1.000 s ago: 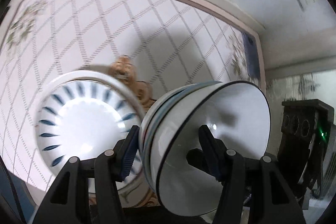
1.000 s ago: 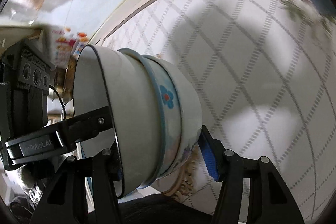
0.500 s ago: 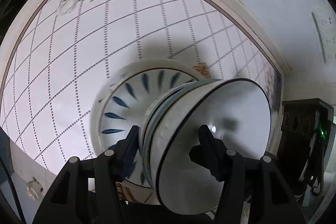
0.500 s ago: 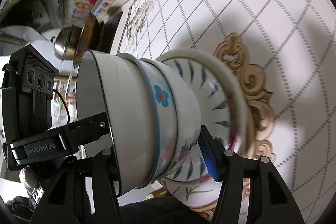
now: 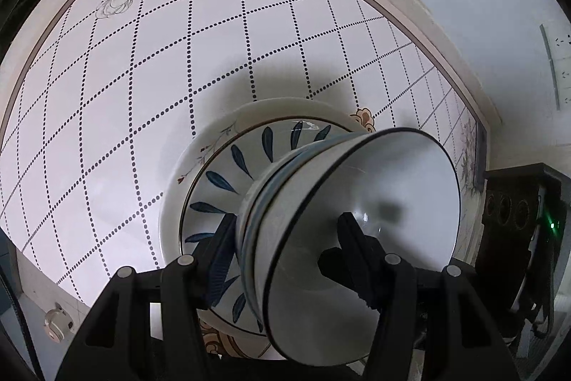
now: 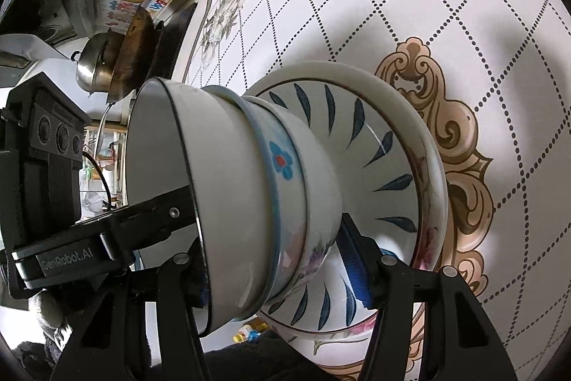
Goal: Organize plates and bowls
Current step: 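Lift the bowl stack with both tools and carry it over the plate stack, then lower the bowl stack onto the blue-striped plate and open both tools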
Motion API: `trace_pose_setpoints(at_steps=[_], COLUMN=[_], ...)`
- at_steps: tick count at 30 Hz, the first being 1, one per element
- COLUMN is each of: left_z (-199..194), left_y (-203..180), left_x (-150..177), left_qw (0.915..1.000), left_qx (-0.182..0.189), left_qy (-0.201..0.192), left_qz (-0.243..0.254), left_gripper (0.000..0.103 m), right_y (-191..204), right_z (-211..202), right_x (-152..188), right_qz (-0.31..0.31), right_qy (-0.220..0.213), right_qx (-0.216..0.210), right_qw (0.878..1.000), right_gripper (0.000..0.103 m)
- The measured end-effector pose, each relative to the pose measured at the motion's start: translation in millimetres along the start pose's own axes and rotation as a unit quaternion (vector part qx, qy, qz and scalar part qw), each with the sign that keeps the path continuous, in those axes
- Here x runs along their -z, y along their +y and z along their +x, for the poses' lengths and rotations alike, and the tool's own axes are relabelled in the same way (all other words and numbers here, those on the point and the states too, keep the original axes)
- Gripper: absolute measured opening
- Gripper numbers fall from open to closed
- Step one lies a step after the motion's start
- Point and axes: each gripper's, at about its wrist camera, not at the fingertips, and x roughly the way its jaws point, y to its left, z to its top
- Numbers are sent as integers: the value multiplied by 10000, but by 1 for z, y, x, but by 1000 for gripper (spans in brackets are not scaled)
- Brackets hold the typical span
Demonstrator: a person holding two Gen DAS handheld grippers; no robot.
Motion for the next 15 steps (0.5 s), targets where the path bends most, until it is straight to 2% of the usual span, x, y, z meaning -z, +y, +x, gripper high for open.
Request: trace_pose_setpoints(at_steps=[13,15], left_z=[4,-1], left_y=[-4,-6], left_x=[-3,-2], left_qw=[9999,9995], left_qx=[-20,-169], left_qy=[64,-39], left_qz=[151,271], left_gripper=[54,54], right_y=[-8,-10], right_z=[-4,-6], right_x=[-1,2], right_qz=[130,144], right_qy=[-55,-66], right_qx=[80,83], right_qw=[9999,9998], right_gripper=[61,60])
